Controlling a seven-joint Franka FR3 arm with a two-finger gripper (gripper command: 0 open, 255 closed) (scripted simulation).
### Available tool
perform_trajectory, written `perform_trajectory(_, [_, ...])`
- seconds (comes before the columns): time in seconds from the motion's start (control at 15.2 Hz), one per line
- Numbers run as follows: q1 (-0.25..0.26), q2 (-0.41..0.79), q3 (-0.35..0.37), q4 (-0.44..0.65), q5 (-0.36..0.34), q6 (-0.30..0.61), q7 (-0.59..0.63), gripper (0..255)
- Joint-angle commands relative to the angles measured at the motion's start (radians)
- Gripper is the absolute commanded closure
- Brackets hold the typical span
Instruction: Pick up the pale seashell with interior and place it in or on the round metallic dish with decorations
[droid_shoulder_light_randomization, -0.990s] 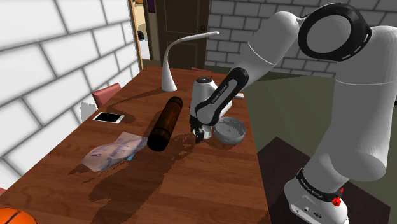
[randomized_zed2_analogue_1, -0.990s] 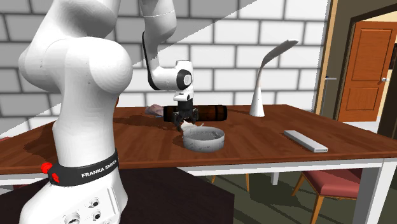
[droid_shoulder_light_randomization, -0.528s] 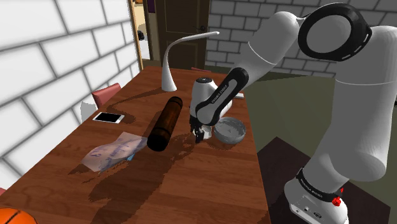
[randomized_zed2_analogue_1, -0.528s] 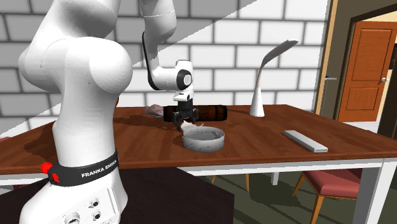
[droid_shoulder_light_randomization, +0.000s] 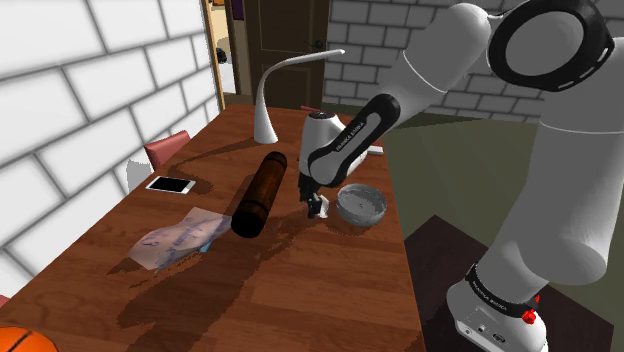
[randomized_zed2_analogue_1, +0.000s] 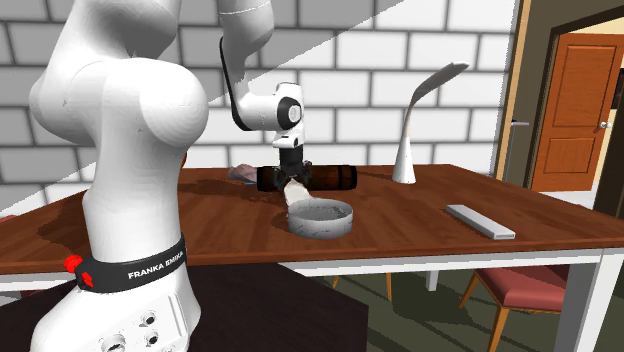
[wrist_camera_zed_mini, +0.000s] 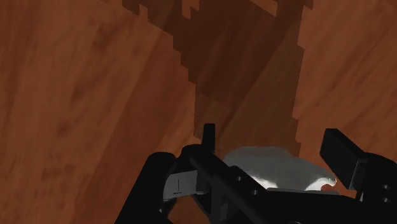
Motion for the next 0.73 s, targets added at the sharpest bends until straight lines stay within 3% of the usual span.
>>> perform_trajectory(0.0, [0.0, -0.023, 0.001, 0.0, 0.001, -0.024, 0.001, 255])
perform_trajectory(0.46, [-0.002, -0.08, 0.002, 0.008, 0.004, -0.088, -0.001, 255])
perform_trajectory(0.53, [-0.002, -0.08, 0.002, 0.008, 0.004, -0.088, -0.001, 0])
perform_trajectory(0.66, [0.013, -0.077, -0.035, -0.008, -0.132, -0.099, -0.014, 0])
